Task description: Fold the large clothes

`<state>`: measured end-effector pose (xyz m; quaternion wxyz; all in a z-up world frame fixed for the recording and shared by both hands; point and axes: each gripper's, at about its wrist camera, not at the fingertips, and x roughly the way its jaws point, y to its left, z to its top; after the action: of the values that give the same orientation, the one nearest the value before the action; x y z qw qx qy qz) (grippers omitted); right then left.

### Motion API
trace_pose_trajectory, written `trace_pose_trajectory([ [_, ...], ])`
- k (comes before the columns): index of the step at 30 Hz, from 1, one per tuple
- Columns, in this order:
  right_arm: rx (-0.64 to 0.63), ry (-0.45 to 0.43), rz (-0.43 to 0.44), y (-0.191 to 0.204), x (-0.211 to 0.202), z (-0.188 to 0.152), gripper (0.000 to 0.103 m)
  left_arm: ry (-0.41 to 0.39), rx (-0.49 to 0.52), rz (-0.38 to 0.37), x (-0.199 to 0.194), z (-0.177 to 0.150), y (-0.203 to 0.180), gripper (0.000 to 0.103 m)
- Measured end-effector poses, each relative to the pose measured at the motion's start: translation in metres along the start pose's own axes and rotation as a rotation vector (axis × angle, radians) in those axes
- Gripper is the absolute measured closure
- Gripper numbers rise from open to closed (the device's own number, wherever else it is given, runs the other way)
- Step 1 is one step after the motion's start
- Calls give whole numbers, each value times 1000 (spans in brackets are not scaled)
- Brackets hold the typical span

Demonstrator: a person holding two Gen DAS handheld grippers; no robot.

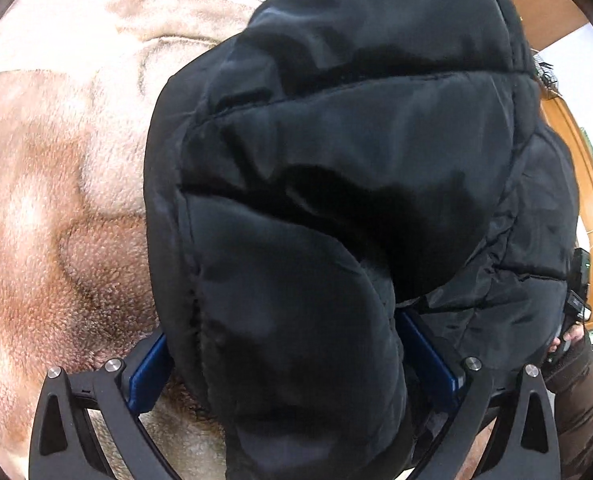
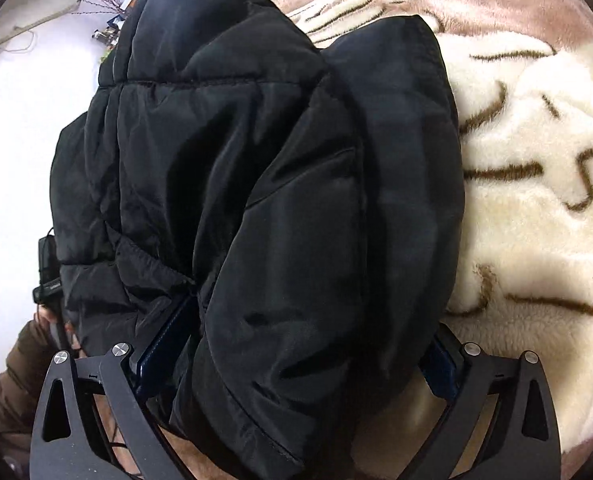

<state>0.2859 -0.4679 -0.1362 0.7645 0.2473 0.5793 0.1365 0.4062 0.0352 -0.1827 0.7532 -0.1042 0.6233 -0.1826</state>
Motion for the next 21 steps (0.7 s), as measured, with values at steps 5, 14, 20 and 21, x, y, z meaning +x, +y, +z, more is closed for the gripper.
trace_pose_trajectory([
  [5, -33, 5, -83, 22, 1, 1, 20, -2, 11, 48, 10, -1, -23, 4],
  [14, -166, -54, -331, 73, 3, -7, 41, -60, 86, 209, 16, -23, -85, 28],
  [20, -173, -120, -430, 95, 12, -20, 42, -116, 69, 275, 25, -33, -115, 35],
  [21, -184, -133, -450, 100, 13, -23, 43, -125, 67, 282, 24, -38, -118, 35],
])
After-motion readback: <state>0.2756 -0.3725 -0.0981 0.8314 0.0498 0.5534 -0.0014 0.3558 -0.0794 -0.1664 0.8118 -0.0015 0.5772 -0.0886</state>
